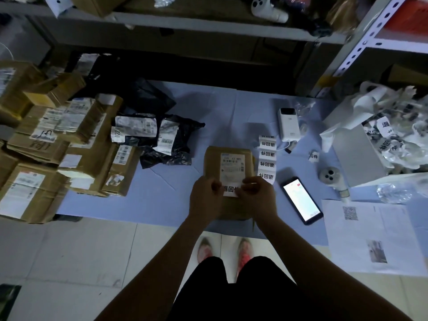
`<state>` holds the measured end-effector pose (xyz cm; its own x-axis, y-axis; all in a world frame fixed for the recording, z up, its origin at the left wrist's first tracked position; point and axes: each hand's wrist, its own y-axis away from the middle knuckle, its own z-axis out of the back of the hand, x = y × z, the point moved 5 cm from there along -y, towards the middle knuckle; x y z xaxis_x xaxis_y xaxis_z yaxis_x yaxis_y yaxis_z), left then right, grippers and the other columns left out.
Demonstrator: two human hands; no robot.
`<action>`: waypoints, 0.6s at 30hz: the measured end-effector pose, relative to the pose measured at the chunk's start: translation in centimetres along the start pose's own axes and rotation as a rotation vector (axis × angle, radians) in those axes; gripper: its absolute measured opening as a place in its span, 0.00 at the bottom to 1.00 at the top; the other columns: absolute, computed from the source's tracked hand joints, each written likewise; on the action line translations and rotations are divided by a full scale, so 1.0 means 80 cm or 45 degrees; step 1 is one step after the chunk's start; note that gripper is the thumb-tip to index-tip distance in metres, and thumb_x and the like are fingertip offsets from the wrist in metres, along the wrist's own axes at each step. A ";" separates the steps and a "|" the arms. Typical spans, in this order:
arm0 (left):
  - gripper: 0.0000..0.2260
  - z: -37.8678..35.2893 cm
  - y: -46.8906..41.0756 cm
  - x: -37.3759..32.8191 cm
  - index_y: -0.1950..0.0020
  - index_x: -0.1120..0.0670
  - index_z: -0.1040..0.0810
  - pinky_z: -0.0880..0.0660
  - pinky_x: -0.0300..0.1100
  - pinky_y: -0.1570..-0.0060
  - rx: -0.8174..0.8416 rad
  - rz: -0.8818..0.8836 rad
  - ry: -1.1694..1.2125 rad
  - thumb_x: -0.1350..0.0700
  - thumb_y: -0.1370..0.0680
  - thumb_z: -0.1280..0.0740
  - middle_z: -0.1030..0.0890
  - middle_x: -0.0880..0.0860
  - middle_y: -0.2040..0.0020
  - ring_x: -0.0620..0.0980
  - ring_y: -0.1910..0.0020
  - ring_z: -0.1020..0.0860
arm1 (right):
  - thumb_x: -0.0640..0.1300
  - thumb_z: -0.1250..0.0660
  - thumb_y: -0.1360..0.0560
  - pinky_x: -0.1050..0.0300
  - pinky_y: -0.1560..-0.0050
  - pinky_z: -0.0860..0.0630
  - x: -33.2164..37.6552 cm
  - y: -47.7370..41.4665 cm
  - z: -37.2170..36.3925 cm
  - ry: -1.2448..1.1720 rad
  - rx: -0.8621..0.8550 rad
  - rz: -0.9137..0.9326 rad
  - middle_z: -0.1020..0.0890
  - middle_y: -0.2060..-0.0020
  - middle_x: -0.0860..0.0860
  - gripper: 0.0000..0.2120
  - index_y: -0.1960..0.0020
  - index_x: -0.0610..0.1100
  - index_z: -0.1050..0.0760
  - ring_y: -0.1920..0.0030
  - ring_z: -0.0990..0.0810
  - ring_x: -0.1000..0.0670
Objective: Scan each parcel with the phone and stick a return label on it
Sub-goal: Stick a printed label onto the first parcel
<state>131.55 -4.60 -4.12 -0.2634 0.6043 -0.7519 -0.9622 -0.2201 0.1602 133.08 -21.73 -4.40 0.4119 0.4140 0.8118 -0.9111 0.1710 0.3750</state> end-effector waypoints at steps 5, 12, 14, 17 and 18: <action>0.04 -0.018 0.010 0.008 0.54 0.58 0.22 0.26 0.50 0.53 -0.103 -0.166 -0.284 0.58 0.24 0.29 0.24 0.57 0.50 0.56 0.50 0.26 | 0.39 0.27 0.26 0.70 0.59 0.25 0.004 0.012 -0.022 0.418 -0.082 0.296 0.15 0.52 0.49 0.07 0.49 0.46 0.18 0.54 0.17 0.51; 0.07 -0.016 0.012 0.027 0.47 0.51 0.16 0.27 0.52 0.51 -0.130 -0.314 -0.265 0.56 0.25 0.26 0.27 0.58 0.40 0.59 0.42 0.28 | 0.48 0.29 0.23 0.50 0.46 0.22 -0.020 0.015 -0.009 0.645 -0.076 0.280 0.24 0.42 0.49 0.08 0.45 0.50 0.15 0.41 0.24 0.46; 0.06 -0.012 0.013 0.036 0.47 0.52 0.15 0.25 0.51 0.48 -0.109 -0.371 -0.209 0.56 0.24 0.26 0.28 0.59 0.35 0.59 0.39 0.28 | 0.44 0.30 0.21 0.53 0.46 0.21 -0.029 0.014 -0.003 0.491 -0.095 0.265 0.24 0.40 0.46 0.09 0.42 0.46 0.16 0.40 0.23 0.44; 0.14 -0.003 0.017 0.058 0.39 0.53 0.19 0.22 0.44 0.46 -0.113 -0.264 0.073 0.53 0.24 0.26 0.31 0.53 0.33 0.51 0.40 0.25 | 0.46 0.33 0.19 0.57 0.53 0.19 -0.043 0.013 0.004 0.235 -0.142 0.135 0.21 0.41 0.49 0.12 0.37 0.46 0.20 0.44 0.19 0.50; 0.19 -0.002 0.018 0.066 0.35 0.53 0.23 0.22 0.41 0.45 -0.115 -0.176 0.191 0.52 0.24 0.26 0.30 0.51 0.34 0.47 0.41 0.25 | 0.49 0.34 0.19 0.59 0.54 0.19 -0.047 0.013 0.006 0.162 -0.138 0.089 0.20 0.41 0.51 0.14 0.35 0.47 0.22 0.45 0.19 0.53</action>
<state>128.74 -1.83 -7.98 -0.1097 0.5142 -0.8506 -0.9766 -0.2148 -0.0039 130.59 -23.52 -6.88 0.3482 0.5366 0.7686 -0.9367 0.2306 0.2633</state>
